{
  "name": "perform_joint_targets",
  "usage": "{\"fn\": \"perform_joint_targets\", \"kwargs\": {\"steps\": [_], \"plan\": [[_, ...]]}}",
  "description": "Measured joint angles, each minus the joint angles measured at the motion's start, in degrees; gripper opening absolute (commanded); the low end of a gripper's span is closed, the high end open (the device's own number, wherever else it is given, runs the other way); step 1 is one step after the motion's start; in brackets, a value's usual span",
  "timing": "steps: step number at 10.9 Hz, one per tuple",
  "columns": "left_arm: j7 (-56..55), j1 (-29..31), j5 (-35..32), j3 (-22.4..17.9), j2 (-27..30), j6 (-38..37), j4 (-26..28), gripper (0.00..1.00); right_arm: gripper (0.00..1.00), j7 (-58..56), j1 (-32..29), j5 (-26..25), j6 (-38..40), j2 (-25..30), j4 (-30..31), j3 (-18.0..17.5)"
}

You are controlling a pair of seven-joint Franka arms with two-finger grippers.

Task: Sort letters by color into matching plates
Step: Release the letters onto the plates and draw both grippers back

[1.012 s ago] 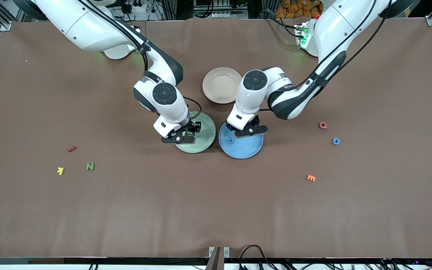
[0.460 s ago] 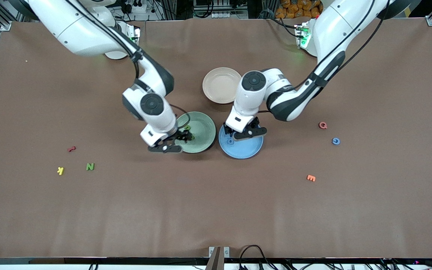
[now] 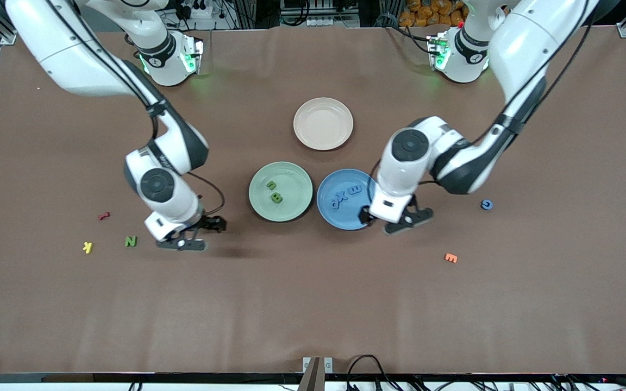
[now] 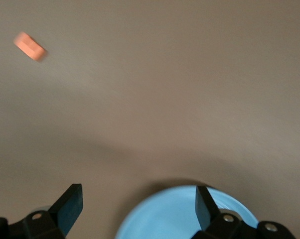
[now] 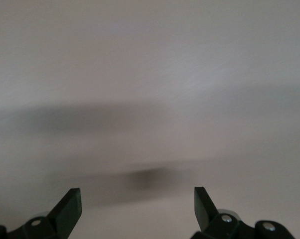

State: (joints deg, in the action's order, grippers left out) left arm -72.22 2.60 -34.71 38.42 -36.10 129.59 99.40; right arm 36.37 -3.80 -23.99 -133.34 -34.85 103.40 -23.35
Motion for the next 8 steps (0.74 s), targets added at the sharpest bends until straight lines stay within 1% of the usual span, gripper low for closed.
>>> {"fn": "perform_joint_targets", "kwargs": {"steps": [2, 3, 6, 8], "plan": [[4.66, 3.42, 0.00, -0.21, 0.29, -4.40, -1.21, 1.00, 1.00, -5.12, -1.61, 0.00, -0.03, 0.00, -0.41, 2.94], [7.20, 5.14, 0.00, -0.29, 0.56, -5.54, -1.30, 1.00, 1.00, -7.37, -2.35, 0.00, -0.03, 0.00, -0.43, 3.73], [12.50, 9.83, 0.00, -0.32, 1.17, -6.20, -1.33, 1.00, 1.00, -16.45, -5.56, -0.15, -0.80, 0.00, -0.46, 4.14], [16.38, 12.29, 0.03, -0.25, 2.01, -8.79, -1.34, 1.00, 1.00, -21.59, -7.60, -0.17, -1.47, 0.00, -0.46, 4.15]]}}
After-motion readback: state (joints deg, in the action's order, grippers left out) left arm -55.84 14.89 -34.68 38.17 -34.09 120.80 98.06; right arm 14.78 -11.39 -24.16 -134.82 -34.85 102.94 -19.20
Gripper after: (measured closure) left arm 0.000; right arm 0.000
